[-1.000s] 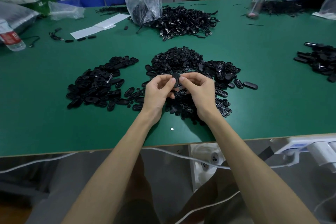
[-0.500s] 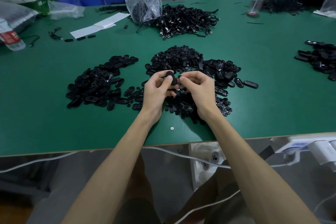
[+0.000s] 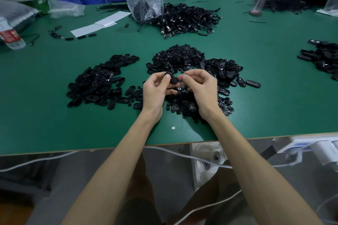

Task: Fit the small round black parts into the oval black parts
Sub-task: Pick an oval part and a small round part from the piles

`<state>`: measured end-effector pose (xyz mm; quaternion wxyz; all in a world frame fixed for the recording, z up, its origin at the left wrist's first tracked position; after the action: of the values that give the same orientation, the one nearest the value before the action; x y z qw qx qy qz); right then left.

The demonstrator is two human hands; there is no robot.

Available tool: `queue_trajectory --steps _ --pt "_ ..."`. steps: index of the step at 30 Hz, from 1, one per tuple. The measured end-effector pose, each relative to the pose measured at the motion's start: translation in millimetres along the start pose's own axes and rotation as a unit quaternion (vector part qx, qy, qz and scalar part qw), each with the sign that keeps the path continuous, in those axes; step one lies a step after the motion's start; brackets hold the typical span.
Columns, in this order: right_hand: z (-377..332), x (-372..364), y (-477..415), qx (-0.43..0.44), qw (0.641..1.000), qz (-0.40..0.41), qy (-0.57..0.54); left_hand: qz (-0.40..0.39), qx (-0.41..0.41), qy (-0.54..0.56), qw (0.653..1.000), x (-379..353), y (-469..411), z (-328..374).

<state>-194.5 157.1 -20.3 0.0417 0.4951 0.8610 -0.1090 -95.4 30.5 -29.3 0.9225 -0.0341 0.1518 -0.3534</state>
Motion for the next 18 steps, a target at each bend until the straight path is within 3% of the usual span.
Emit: queue_trajectory --steps 7,18 --pt "1.3 2.2 -1.5 0.007 1.000 0.003 0.027 0.033 -0.003 0.014 0.999 4.0 0.9 2.0" --pt "-1.0 -3.3 1.9 -0.007 0.999 -0.018 0.039 0.018 -0.004 -0.006 1.000 4.0 0.6 1.3"
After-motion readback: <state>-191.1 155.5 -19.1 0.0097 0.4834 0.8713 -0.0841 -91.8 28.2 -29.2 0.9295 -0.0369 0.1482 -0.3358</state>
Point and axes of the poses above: each hand's wrist, its own y-axis away from the middle knuckle, its own x-axis out of the back of the hand, z = x × y, the point moved 6 cm from there along -y, towards the middle knuckle, and after that the axes turned 4 degrees about -x, right-handed, at the moved point
